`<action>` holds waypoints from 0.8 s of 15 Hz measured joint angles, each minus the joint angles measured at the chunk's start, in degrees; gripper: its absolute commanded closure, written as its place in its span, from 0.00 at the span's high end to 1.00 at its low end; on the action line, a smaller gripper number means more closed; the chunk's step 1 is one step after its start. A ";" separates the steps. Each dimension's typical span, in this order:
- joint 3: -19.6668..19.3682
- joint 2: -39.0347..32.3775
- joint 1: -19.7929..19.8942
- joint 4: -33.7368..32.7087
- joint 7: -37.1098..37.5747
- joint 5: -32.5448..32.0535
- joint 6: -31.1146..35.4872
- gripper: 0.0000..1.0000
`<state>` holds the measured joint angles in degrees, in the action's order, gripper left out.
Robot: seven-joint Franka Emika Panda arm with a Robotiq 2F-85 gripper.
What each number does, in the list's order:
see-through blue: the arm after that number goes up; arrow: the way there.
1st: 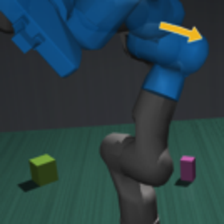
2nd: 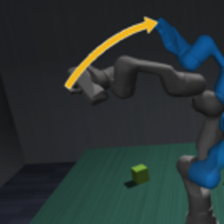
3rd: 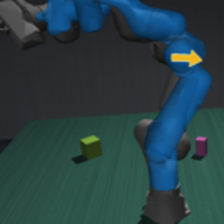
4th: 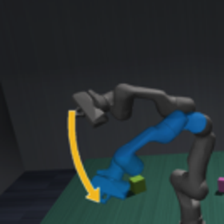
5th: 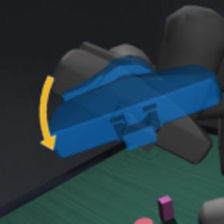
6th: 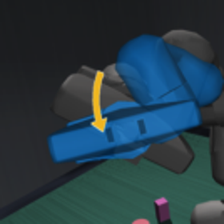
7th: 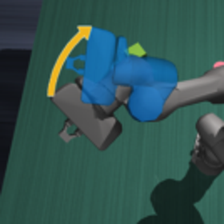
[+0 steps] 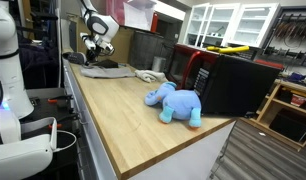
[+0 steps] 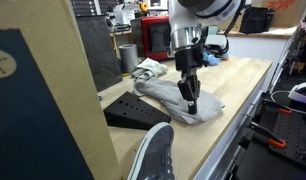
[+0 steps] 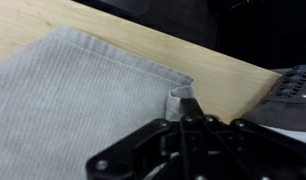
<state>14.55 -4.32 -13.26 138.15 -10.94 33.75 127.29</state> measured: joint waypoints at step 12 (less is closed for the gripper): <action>-5.89 4.13 4.72 -0.06 -0.03 -11.30 -0.35 0.00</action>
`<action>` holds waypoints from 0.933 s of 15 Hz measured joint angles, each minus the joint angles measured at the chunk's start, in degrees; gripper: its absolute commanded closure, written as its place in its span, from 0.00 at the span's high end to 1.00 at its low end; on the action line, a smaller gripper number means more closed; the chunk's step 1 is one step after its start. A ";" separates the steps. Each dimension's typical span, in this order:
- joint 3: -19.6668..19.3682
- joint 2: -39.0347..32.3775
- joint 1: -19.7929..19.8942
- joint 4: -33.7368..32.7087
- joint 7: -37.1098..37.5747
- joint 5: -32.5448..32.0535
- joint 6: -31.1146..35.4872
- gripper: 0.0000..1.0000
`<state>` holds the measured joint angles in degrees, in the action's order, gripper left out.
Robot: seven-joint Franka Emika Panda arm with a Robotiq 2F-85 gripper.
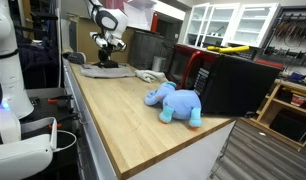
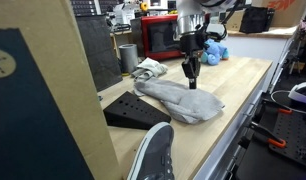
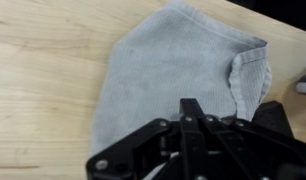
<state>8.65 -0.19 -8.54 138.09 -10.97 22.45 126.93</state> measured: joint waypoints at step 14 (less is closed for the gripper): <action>0.26 4.50 -2.48 4.54 -3.72 5.76 -7.12 1.00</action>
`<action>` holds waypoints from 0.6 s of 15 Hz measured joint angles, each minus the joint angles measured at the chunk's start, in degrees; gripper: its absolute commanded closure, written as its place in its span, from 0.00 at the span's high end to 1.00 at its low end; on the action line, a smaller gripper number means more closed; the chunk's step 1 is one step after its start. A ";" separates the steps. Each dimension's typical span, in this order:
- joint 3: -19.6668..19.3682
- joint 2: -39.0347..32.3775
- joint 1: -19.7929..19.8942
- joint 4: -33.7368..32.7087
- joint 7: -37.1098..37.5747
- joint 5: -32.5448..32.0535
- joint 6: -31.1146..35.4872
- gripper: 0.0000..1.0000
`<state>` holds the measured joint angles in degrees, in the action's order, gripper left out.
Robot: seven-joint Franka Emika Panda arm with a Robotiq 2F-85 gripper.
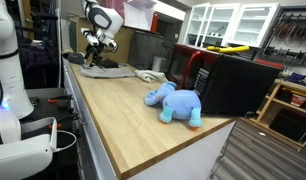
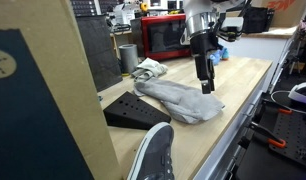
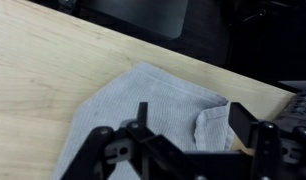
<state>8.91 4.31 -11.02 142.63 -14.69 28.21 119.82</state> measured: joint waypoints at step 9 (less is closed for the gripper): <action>3.08 -1.82 -2.85 0.81 0.00 7.19 2.36 1.00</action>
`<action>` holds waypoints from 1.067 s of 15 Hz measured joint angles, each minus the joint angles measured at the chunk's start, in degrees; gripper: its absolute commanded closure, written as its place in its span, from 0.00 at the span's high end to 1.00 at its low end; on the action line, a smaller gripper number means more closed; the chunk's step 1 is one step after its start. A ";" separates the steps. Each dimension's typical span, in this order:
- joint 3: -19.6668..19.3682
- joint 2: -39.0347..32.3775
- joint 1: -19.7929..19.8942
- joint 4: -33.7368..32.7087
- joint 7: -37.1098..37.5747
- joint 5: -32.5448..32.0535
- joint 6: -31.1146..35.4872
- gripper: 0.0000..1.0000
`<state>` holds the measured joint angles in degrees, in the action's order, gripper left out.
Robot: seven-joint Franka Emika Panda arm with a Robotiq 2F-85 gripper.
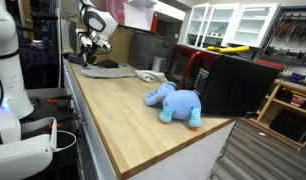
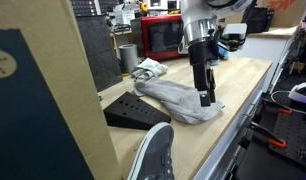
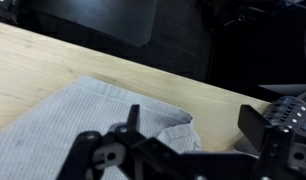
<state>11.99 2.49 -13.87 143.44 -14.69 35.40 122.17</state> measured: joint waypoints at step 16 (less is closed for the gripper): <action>2.60 -5.14 -1.40 -0.39 0.00 2.50 15.64 0.49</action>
<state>14.59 -2.65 -15.27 143.04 -14.70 37.90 137.81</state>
